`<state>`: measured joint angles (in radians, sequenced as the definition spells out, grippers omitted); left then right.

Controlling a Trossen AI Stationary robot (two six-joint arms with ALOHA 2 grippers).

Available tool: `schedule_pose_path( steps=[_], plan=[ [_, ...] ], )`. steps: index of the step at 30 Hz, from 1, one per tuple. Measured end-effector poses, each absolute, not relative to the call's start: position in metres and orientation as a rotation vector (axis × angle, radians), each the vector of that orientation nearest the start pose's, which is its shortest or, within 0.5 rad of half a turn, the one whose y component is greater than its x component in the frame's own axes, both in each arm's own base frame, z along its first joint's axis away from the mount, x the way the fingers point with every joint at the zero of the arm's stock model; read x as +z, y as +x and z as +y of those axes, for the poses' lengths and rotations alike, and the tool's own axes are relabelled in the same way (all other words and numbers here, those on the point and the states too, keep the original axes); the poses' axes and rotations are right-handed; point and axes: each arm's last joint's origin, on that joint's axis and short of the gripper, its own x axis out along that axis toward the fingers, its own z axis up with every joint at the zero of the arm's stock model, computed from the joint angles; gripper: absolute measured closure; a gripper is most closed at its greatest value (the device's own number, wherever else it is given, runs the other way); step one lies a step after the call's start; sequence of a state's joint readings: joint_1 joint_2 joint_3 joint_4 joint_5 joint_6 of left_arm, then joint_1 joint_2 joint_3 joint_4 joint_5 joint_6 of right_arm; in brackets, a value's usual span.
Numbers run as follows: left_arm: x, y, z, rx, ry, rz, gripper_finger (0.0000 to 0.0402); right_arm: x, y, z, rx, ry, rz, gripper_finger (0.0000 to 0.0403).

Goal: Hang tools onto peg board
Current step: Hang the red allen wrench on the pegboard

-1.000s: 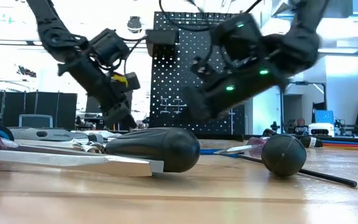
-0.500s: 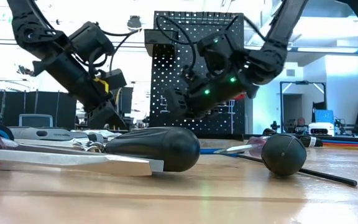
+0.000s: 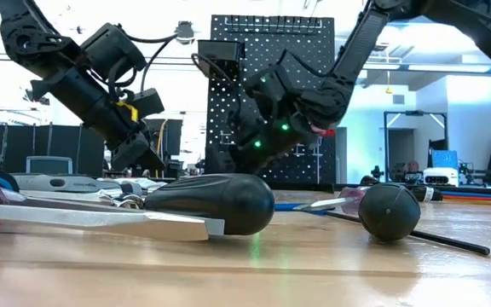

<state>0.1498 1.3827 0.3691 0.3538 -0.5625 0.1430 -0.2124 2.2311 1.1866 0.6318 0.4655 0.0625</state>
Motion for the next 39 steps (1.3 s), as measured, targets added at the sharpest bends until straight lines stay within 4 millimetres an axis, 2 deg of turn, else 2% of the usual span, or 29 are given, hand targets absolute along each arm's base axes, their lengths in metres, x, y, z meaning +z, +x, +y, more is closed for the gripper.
schedule_pose_path(
  steps=[9, 15, 24, 30, 34, 36, 39],
  plan=[
    [0.130, 0.219, 0.049, 0.637, 0.263, 0.705, 0.0401, 0.097, 0.433, -0.122, -0.706, 0.023, 0.450, 0.0401],
    [0.130, 0.219, 0.048, 0.634, 0.262, 0.705, 0.0401, 0.094, 0.432, -0.121, -0.687, -0.006, 0.493, 0.0401],
    [0.130, 0.219, 0.048, 0.634, 0.262, 0.706, 0.0401, 0.084, 0.424, -0.122, -0.632, -0.086, 0.664, 0.0401],
    [0.129, 0.219, 0.048, 0.632, 0.264, 0.714, 0.0401, 0.101, 0.422, -0.110, -0.547, -0.152, 0.726, 0.0400],
    [0.128, 0.218, 0.048, 0.624, 0.265, 0.727, 0.0401, 0.125, 0.417, -0.096, -0.603, -0.204, 0.760, 0.0399],
    [0.127, 0.217, 0.048, 0.620, 0.264, 0.740, 0.0401, 0.134, 0.409, -0.092, -0.656, -0.201, 0.789, 0.0399],
    [0.126, 0.217, 0.045, 0.612, 0.261, 0.746, 0.0401, 0.137, 0.392, -0.086, -0.700, -0.131, 0.789, 0.0399]
  ],
)
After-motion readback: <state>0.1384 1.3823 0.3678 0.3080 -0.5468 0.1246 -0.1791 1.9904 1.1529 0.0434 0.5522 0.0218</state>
